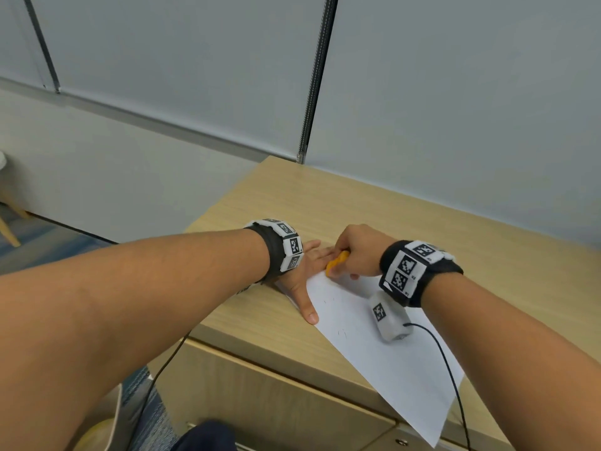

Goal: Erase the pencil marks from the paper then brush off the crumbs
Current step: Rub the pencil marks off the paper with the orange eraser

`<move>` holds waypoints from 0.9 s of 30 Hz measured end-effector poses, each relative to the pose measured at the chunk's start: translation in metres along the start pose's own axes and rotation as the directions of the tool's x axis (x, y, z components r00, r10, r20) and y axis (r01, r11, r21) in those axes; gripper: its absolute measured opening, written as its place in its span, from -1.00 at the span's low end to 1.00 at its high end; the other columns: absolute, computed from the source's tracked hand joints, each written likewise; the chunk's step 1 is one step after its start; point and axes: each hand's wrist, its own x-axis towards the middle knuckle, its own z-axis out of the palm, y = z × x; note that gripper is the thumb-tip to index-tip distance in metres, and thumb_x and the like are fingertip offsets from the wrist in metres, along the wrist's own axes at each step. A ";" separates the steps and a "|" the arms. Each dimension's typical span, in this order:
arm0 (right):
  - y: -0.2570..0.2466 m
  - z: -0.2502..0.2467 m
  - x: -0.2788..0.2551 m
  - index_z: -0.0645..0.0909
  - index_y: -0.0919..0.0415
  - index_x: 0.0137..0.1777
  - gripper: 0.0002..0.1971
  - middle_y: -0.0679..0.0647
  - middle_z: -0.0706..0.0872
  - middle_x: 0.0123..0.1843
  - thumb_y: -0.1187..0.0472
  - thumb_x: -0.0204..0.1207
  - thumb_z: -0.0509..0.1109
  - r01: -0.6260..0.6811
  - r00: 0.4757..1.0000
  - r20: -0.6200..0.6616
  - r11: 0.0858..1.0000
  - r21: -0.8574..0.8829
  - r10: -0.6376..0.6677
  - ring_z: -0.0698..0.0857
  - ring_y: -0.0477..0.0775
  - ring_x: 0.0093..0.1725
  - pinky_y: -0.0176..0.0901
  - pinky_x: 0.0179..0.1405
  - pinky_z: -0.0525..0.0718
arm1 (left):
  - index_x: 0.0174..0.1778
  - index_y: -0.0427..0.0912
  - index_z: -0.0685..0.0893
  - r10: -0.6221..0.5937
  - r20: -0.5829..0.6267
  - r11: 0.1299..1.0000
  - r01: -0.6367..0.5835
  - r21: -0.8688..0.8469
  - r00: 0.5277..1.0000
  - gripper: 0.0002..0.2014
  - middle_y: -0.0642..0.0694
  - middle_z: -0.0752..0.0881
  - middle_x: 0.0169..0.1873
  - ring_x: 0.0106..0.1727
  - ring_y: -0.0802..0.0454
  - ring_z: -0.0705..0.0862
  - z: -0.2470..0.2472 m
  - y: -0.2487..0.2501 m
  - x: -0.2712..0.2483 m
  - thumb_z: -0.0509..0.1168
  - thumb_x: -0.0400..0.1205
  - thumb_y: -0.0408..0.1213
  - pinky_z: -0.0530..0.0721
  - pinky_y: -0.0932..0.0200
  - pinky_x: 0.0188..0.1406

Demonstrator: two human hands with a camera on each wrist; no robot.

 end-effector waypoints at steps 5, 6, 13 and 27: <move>-0.016 0.016 -0.022 0.70 0.05 -0.33 -0.76 -0.01 0.77 -0.37 -0.03 0.39 0.64 0.138 0.983 0.122 0.990 0.011 -0.139 0.71 -0.04 -0.39 -0.08 -0.28 0.74 | 0.75 0.21 -0.11 0.079 -0.031 0.997 -0.078 0.030 0.996 0.48 0.05 -0.13 0.77 0.76 -0.10 -0.30 0.008 -0.006 0.010 0.11 -0.09 0.84 -0.33 -0.31 0.69; -0.010 0.014 -0.020 0.74 0.08 -0.29 -0.77 0.04 0.81 -0.35 -0.04 0.41 0.63 0.106 0.986 0.129 0.994 0.033 -0.109 0.74 -0.04 -0.40 -0.06 -0.25 0.77 | 0.75 0.18 -0.18 0.071 -0.031 0.997 -0.071 0.024 0.997 0.45 0.04 -0.20 0.77 0.75 -0.08 -0.33 0.006 -0.006 0.007 0.24 0.01 0.76 -0.38 -0.26 0.68; 0.000 0.011 -0.003 0.67 0.23 -0.34 -0.72 0.08 0.67 -0.41 0.03 0.42 0.55 -0.029 0.999 -0.035 1.000 -0.003 0.028 0.63 0.10 -0.39 -0.13 -0.40 0.56 | 0.72 0.13 -0.41 -0.022 0.018 1.000 0.022 -0.004 1.000 0.52 0.08 -0.38 0.74 0.72 -0.18 -0.44 0.007 -0.008 0.010 0.28 0.01 0.71 -0.28 -0.37 0.68; -0.025 0.012 -0.025 0.69 0.10 -0.31 -0.75 -0.04 0.71 -0.36 -0.02 0.42 0.61 0.089 0.989 0.121 0.995 -0.051 -0.083 0.70 0.00 -0.32 -0.09 -0.23 0.74 | 0.73 0.23 -0.17 0.041 0.025 0.999 -0.042 0.026 0.999 0.48 0.12 -0.16 0.76 0.75 -0.17 -0.36 0.003 -0.007 0.010 0.19 -0.08 0.81 -0.27 -0.40 0.68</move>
